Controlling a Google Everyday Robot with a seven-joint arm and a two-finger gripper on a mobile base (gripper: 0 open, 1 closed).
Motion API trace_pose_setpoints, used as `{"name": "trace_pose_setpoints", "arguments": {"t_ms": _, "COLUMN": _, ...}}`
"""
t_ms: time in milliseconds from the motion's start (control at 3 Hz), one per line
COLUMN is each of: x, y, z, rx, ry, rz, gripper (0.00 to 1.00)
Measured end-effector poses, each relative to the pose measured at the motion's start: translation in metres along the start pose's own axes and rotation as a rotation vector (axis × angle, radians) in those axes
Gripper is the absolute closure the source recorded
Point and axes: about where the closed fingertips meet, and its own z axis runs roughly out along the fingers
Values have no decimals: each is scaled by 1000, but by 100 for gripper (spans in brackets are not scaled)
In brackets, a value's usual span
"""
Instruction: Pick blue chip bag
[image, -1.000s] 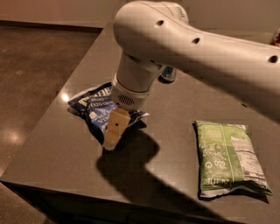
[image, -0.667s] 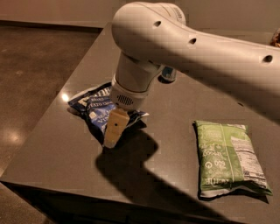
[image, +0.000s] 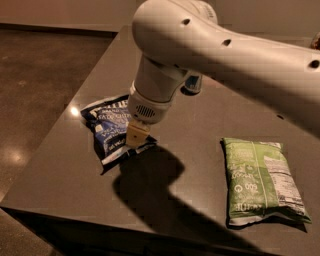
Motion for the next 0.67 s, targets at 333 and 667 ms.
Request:
{"name": "trace_pose_setpoints", "arguments": {"t_ms": 333, "x": 2, "y": -6, "z": -14, "rx": 8, "ry": -22, "rz": 5, "gripper": 82}}
{"name": "trace_pose_setpoints", "arguments": {"t_ms": 667, "x": 5, "y": -20, "z": -47, "rx": 27, "ry": -89, "rz": 20, "gripper": 100}}
